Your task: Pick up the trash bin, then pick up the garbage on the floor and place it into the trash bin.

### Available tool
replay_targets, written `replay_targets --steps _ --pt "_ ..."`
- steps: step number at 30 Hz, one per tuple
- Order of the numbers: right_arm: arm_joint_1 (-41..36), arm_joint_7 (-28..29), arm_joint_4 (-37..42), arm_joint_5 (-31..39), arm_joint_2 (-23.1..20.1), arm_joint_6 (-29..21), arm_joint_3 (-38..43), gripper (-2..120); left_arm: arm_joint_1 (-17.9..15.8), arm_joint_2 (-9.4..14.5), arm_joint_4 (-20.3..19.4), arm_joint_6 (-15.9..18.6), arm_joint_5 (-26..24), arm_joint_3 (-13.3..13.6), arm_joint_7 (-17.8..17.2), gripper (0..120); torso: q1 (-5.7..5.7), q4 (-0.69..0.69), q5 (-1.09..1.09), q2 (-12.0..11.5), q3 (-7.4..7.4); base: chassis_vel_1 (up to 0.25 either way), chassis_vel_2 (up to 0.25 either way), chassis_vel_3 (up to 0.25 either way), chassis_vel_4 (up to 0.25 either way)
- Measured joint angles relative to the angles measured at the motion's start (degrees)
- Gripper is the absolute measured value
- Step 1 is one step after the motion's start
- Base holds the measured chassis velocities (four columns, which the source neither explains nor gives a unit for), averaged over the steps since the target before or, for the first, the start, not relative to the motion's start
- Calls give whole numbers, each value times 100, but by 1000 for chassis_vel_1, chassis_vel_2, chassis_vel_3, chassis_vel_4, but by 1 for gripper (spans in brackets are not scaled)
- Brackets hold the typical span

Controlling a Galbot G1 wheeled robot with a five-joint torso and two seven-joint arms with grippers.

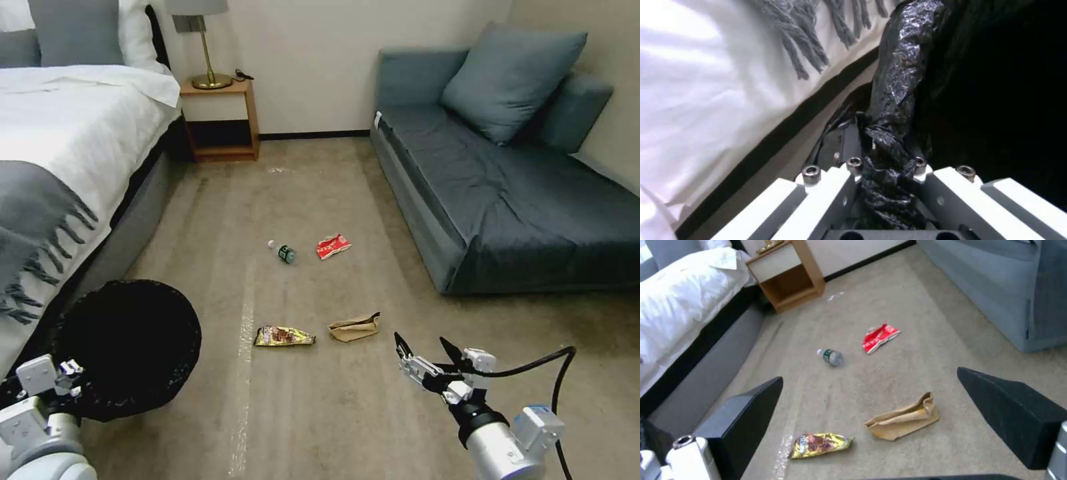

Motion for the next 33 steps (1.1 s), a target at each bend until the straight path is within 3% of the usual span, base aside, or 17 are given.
replay_targets --steps 33 --pt "-26 -77 -141 -223 -13 109 -24 100 -80 30 424 -175 18 13 44 3 0 0 0 0 0 -43 45 42 -42"
